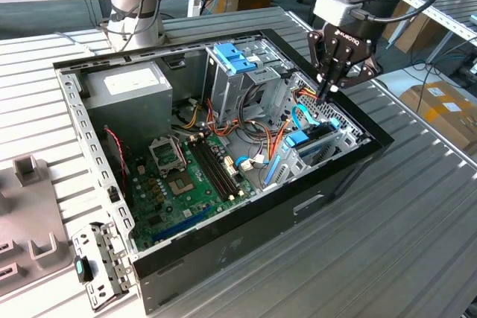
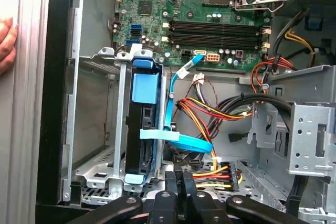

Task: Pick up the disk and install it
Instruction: 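Insert the second disk wire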

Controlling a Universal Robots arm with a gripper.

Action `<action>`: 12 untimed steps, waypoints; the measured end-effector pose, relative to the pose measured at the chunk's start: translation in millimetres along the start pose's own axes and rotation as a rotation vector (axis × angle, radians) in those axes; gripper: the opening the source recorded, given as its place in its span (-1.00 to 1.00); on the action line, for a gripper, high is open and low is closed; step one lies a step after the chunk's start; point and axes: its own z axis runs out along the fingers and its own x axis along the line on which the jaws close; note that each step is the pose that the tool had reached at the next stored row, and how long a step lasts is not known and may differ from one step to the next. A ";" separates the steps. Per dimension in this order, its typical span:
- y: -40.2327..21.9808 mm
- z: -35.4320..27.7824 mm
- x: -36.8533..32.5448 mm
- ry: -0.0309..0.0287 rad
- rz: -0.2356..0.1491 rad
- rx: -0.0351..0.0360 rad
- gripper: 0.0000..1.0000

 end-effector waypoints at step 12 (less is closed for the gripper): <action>2.1 2.2 15.7 -0.0527 0.031 0.0002 -0.67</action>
